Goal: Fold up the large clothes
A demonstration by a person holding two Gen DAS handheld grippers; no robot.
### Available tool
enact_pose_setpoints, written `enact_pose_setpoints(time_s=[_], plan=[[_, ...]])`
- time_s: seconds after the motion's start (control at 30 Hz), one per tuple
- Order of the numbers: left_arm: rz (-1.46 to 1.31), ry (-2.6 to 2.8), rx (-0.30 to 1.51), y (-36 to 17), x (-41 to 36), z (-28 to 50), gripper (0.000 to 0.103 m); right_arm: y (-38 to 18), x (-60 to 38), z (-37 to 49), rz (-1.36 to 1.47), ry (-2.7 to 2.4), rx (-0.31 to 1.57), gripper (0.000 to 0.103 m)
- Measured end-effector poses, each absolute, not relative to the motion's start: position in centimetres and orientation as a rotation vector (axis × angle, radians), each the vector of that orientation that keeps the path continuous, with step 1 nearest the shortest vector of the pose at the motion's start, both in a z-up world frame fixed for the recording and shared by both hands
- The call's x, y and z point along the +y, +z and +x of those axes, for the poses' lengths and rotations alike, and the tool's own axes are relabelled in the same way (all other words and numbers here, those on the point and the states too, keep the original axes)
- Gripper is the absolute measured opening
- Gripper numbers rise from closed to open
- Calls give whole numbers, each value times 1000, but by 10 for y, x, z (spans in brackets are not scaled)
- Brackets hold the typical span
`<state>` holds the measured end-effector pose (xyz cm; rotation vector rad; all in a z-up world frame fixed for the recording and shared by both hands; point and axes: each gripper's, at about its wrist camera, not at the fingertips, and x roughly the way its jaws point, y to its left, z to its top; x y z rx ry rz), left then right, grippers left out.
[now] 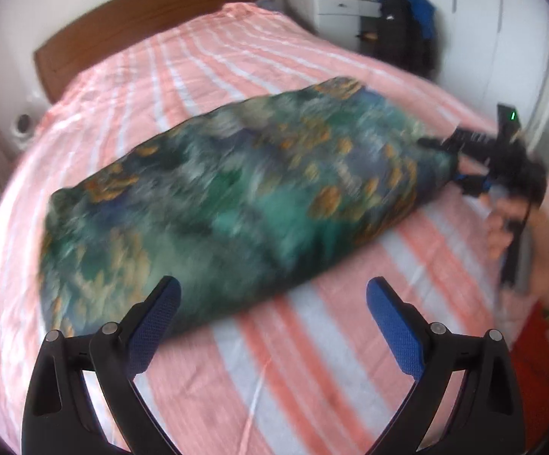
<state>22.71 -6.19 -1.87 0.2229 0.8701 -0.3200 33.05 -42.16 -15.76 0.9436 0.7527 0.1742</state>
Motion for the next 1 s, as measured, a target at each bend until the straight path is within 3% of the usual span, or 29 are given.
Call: enact_pose_setpoints(time_s=[0.07,0.23,0.5,0.53,0.57,0.63,0.67,0.73,0.9,1.0], plan=[[197,-435,877,5,-78,247,99,-129,-403,316,806,173,679,43],[163,-645,912,53,-139,299,99,-59,-338,280,443,234,542,41],[318,-521,1046,40,-188,340,98,-19,-210,230,-127,328,391,39],[340,-492,1031,39,-187,334,91,-20,-199,226,-176,333,378,39],[352,-470,1019,36,-184,330,60,-22,-192,223,-203,337,372,39],[337,-440,1012,35,-173,326,33,-26,-182,216,-244,340,363,39],[317,-445,1008,36,-167,325,26,-29,-180,215,-243,344,372,39],[312,-429,975,40,-156,321,22,-29,-180,212,-225,349,378,40],[233,-373,922,61,-90,324,20,-4,-197,190,-112,476,391,85],[115,-335,911,71,-16,329,20,6,-216,164,-42,487,363,92]])
